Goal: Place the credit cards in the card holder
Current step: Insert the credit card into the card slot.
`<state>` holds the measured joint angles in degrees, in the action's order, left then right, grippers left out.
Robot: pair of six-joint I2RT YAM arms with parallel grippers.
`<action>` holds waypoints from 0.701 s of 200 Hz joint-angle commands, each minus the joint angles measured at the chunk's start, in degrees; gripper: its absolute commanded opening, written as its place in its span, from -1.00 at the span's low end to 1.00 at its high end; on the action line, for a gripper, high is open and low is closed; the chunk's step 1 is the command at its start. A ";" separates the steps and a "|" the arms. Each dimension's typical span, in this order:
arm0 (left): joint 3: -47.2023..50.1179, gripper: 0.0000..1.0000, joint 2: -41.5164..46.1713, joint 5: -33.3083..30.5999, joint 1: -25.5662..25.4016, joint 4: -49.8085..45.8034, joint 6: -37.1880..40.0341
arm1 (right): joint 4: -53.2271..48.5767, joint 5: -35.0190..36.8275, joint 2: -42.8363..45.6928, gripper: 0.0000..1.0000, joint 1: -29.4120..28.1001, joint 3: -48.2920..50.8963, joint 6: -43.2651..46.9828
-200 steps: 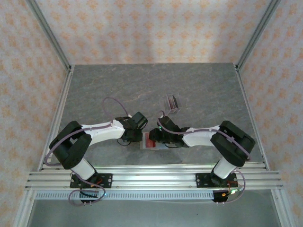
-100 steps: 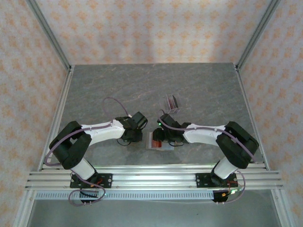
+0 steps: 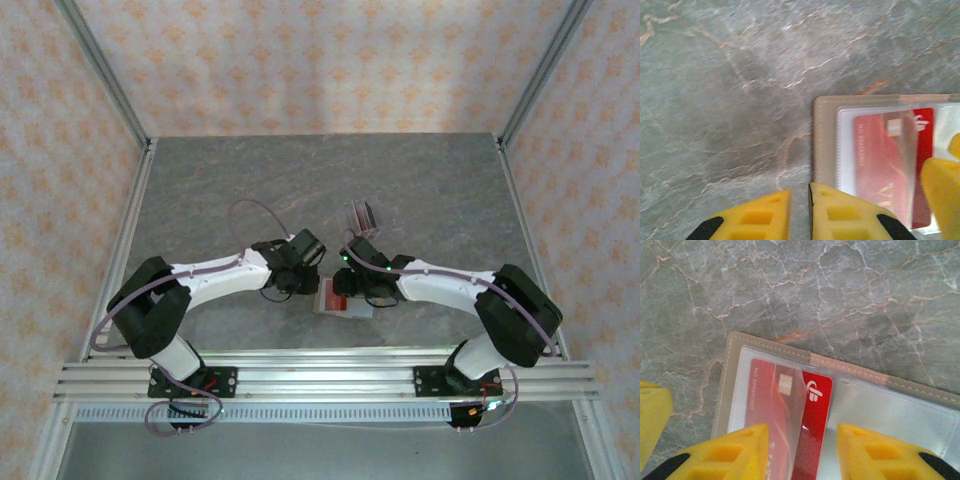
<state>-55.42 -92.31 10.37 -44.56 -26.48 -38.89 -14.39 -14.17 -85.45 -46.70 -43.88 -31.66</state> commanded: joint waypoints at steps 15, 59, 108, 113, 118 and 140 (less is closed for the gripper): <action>-3.02 -0.66 -2.82 0.61 -0.97 -0.91 1.54 | -3.87 2.19 1.02 -0.27 0.86 0.00 0.92; -4.24 -0.66 -5.91 0.88 -1.13 -0.59 1.89 | -3.96 3.48 0.38 -0.66 0.99 1.72 -0.04; -2.68 -0.66 -6.60 0.66 -1.09 0.40 1.55 | -6.28 7.39 0.28 -0.77 2.20 4.03 -1.23; -2.60 -0.66 -6.57 0.62 -1.07 0.54 1.54 | -6.54 7.67 0.31 -0.78 2.37 4.14 -1.36; -2.43 -0.66 -6.67 0.65 -1.10 0.62 1.54 | -6.93 8.17 0.36 -0.78 2.59 4.18 -1.41; -2.24 -0.66 -7.19 0.62 -1.09 1.00 1.52 | -8.79 9.95 1.02 -0.82 2.58 3.05 -1.14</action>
<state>-58.08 -98.80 11.60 -45.39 -26.09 -38.46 -17.58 -9.78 -85.32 -44.80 -41.19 -32.34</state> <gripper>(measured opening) 0.170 0.096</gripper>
